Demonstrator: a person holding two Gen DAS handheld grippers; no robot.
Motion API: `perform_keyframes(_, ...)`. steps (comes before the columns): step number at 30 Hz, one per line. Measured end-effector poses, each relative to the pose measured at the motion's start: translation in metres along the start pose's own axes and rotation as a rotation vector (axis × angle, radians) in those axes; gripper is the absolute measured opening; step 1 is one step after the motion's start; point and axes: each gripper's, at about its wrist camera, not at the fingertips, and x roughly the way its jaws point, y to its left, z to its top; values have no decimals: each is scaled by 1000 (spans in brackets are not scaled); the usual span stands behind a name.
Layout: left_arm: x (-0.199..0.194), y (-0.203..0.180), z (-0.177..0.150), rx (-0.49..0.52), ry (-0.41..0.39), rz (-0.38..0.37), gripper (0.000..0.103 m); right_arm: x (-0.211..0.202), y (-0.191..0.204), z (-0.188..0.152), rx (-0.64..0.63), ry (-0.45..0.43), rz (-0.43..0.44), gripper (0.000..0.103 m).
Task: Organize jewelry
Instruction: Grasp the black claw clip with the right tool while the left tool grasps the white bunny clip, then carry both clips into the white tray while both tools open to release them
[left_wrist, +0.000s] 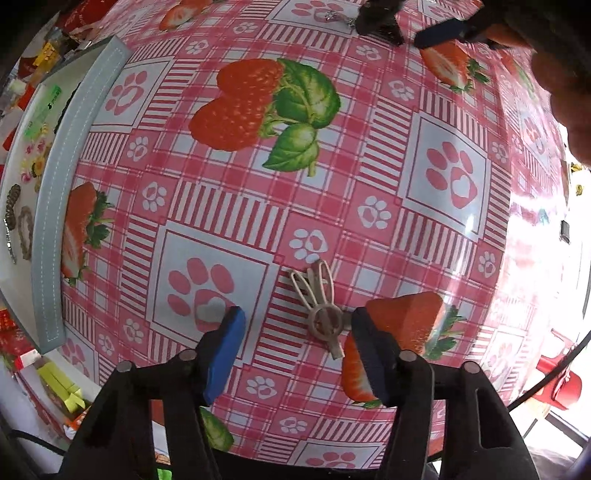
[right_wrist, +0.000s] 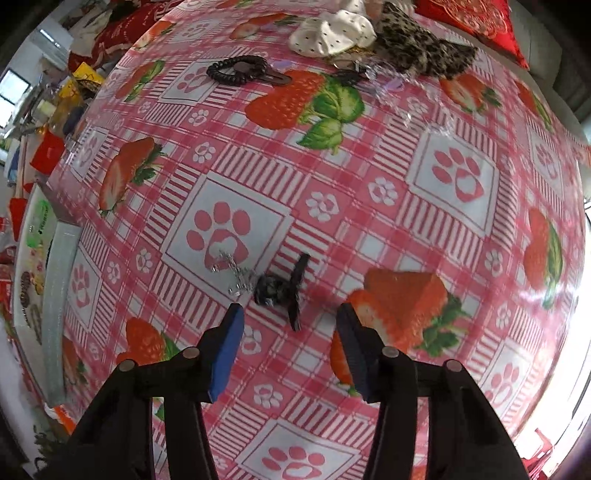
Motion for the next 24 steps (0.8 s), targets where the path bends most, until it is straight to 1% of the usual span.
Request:
perform_keyframes(1, 0, 0, 0, 3, 0, -1, 61, 1, 2, 2, -2, -2, -3, 53)
perform_keyframes(3, -2, -7, -1, 12, -1, 1, 58, 1, 5, 5, -5, -9, -16, 46)
perform_keyframes(4, -5, -7, 3, 16, -2, -1, 53, 2, 6, 6, -8, -10, -23, 44)
perform_keyframes(5, -8, -8, 6, 22, -2, -3, 46, 2, 7, 7, -10, -12, -28, 40)
perform_keyframes(6, -10, -11, 8, 30, -3, -4, 42, 2, 8, 9, -11, -13, -31, 33)
perform_keyframes(7, -11, -15, 8, 36, -4, -6, 37, 2, 9, 10, -13, -14, -35, 29)
perform_keyframes(8, -12, -18, 9, 40, -1, -12, 30, 2, 8, 11, -12, -15, -35, 25)
perform_keyframes(9, -12, -20, 9, 41, 0, -17, 26, 2, 7, 12, -7, -14, -29, 25)
perform_keyframes(13, -16, -21, 12, 32, 1, -51, 26, -1, 3, 11, 4, -27, -29, 25)
perform_keyframes(16, -21, -4, 18, 25, -9, -86, 26, -7, -8, 4, 28, -22, 3, 25)
perform_keyframes(19, -32, 4, 24, 27, -30, -117, 26, -15, -16, -6, 38, -20, 25, 25)
perform_keyframes(24, -54, 18, 32, 39, -72, -126, 26, -33, -23, -29, 56, -7, 73, 25)
